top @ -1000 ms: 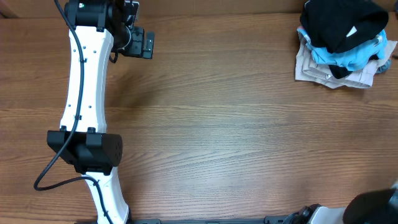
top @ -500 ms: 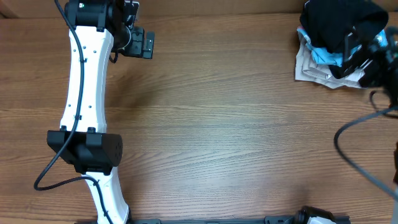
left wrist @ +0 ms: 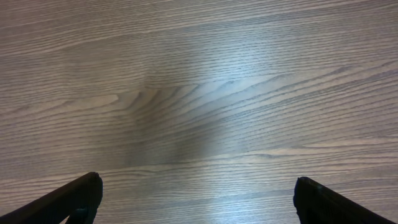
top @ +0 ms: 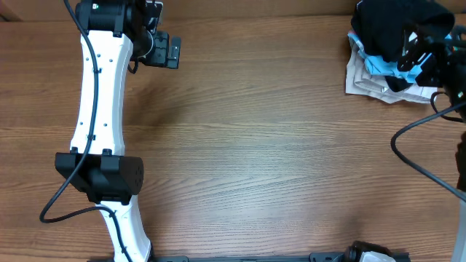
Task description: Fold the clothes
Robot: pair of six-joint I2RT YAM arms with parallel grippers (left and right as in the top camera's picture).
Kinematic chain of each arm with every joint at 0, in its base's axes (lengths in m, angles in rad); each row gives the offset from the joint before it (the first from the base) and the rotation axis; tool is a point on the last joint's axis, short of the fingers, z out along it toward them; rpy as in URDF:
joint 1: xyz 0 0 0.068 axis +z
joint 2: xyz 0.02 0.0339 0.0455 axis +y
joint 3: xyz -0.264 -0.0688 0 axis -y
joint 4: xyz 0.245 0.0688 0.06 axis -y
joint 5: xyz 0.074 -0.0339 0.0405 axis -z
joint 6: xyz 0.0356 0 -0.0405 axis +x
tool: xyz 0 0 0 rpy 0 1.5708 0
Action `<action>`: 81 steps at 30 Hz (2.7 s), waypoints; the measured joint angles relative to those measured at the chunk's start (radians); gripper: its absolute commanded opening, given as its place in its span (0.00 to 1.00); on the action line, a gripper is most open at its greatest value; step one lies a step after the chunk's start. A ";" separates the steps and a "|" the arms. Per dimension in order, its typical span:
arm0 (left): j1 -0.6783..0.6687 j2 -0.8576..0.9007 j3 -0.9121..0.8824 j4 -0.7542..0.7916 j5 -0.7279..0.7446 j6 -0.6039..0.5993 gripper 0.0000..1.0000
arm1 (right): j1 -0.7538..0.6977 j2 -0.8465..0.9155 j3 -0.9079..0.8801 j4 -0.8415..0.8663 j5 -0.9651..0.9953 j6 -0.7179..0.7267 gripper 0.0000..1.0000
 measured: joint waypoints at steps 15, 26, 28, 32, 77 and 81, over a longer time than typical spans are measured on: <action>0.000 0.000 0.000 0.000 0.000 0.000 1.00 | 0.193 -0.267 -0.620 0.672 0.126 -0.007 1.00; 0.000 0.000 0.000 0.000 0.000 0.000 1.00 | 0.211 -0.814 -1.295 0.909 0.165 -0.006 1.00; 0.000 0.000 0.000 0.000 0.000 0.000 1.00 | 0.223 -0.885 -1.361 0.913 0.187 -0.006 1.00; 0.000 0.000 0.000 0.000 0.000 0.000 1.00 | 0.244 -0.989 -1.463 0.914 0.222 -0.006 1.00; -0.003 0.000 0.000 0.000 0.000 0.000 1.00 | 0.252 -1.158 -1.571 0.602 0.250 -0.006 1.00; -0.032 -0.004 -0.001 0.000 0.000 0.000 1.00 | 0.252 -1.158 -1.571 0.601 0.250 -0.006 1.00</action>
